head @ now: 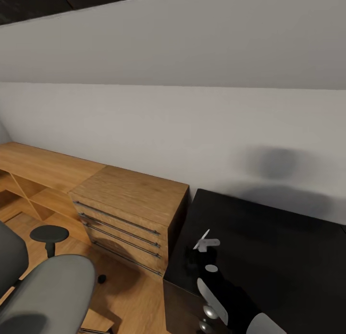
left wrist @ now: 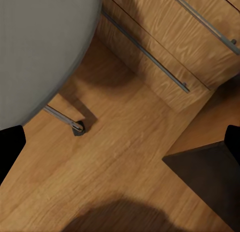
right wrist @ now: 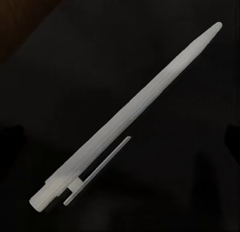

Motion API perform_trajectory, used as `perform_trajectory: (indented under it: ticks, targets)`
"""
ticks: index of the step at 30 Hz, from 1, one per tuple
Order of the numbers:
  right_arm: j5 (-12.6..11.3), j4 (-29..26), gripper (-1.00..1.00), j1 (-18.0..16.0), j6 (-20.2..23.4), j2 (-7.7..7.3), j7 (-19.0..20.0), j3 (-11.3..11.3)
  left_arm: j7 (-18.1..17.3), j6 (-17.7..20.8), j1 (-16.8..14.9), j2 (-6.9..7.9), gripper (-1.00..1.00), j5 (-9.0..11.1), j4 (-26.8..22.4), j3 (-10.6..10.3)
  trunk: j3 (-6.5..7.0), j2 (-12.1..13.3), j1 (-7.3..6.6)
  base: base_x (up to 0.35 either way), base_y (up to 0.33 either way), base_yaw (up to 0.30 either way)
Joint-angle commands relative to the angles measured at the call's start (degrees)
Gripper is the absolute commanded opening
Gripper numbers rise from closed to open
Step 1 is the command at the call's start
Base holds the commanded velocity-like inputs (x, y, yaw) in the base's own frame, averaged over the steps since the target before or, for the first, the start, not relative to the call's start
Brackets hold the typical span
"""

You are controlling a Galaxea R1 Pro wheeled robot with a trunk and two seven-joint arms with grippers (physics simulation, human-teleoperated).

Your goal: In the bedroom, organize the workspace by keeping the computer under the desk, ensuring the monitor is on the desk, placing the keyboard on the desk next to the monitor, placing the mouse on the desk next to the keyboard, moving the folder from the swivel chair onto the desk next to the mouse, stacking the notebook on top of the folder with the pen on top of the notebook, and positioning the swivel chair next to the desk.

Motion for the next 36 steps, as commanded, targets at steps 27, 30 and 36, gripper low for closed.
perform_trajectory:
  ticks: [27,30,36]
  targets:
    - [-0.24,-0.09,1.00,-0.05,0.35,-0.03,-0.38,-1.20,0.32,-0.44,-0.04,-0.03,1.00,0.52,-0.05,-0.27,-1.31,-2.86,1.55,0.000,0.000,0.000]
    - [-0.24,-0.08,1.00,-0.05,0.35,-0.03,-0.41,-1.20,0.32,-0.44,-0.04,-0.03,1.00,0.52,-0.06,-0.27,-1.31,-2.86,1.55,0.000,0.000,0.000]
    - [-0.24,-0.09,-1.00,-0.05,2.56,-0.01,-0.40,-1.22,0.32,-0.44,-0.04,-0.03,1.00,0.52,-0.06,-0.27,-1.31,-2.86,1.55,0.000,0.000,0.000]
